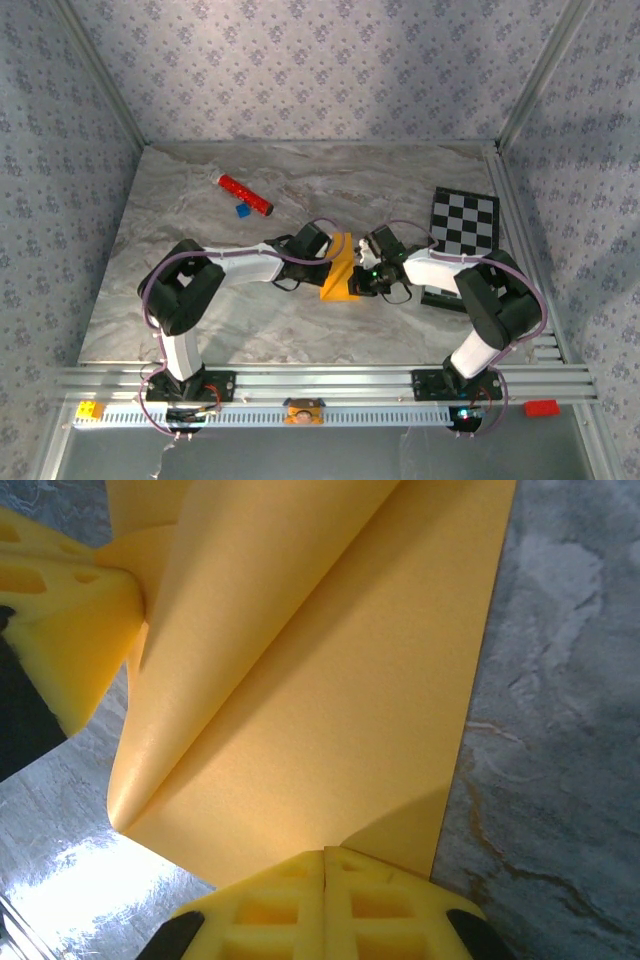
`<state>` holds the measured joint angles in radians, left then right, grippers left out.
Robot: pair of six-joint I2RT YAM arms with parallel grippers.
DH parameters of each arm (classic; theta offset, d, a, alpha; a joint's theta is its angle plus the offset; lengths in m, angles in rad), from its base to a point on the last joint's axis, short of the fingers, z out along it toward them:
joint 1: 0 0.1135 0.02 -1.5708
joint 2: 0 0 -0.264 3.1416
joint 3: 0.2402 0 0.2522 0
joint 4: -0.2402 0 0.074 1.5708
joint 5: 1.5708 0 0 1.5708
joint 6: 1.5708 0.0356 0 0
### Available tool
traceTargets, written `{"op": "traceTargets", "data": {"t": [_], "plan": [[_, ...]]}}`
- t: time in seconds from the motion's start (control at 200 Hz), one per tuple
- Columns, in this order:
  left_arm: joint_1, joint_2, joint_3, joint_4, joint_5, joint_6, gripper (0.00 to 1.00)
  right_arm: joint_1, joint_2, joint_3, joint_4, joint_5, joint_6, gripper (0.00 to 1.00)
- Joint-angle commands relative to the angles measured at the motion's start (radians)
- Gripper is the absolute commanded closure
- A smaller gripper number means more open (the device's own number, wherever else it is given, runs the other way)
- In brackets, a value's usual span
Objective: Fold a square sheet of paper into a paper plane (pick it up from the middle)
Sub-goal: Fold the triangle a second time at the center of the table.
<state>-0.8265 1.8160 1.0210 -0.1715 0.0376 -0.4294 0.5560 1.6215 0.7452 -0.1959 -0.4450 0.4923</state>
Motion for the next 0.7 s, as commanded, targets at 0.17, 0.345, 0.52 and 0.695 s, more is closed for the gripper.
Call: {"op": "traceTargets", "data": {"t": [0.17,0.345,0.52,0.695], "plan": [[0.003,0.032,0.005,-0.016,0.013,0.012,0.97,-0.005,0.023,0.001,-0.068,0.032,-0.005,0.92],[0.004,0.031,-0.003,-0.017,0.020,0.005,0.98,-0.038,-0.051,-0.013,0.005,-0.017,0.038,0.90],[0.003,0.037,-0.016,-0.018,0.019,-0.015,0.98,-0.093,-0.102,-0.087,0.293,-0.141,0.220,0.96],[0.004,0.039,-0.029,-0.010,0.018,-0.025,0.98,-0.061,-0.052,-0.077,0.413,-0.174,0.310,1.00]]}}
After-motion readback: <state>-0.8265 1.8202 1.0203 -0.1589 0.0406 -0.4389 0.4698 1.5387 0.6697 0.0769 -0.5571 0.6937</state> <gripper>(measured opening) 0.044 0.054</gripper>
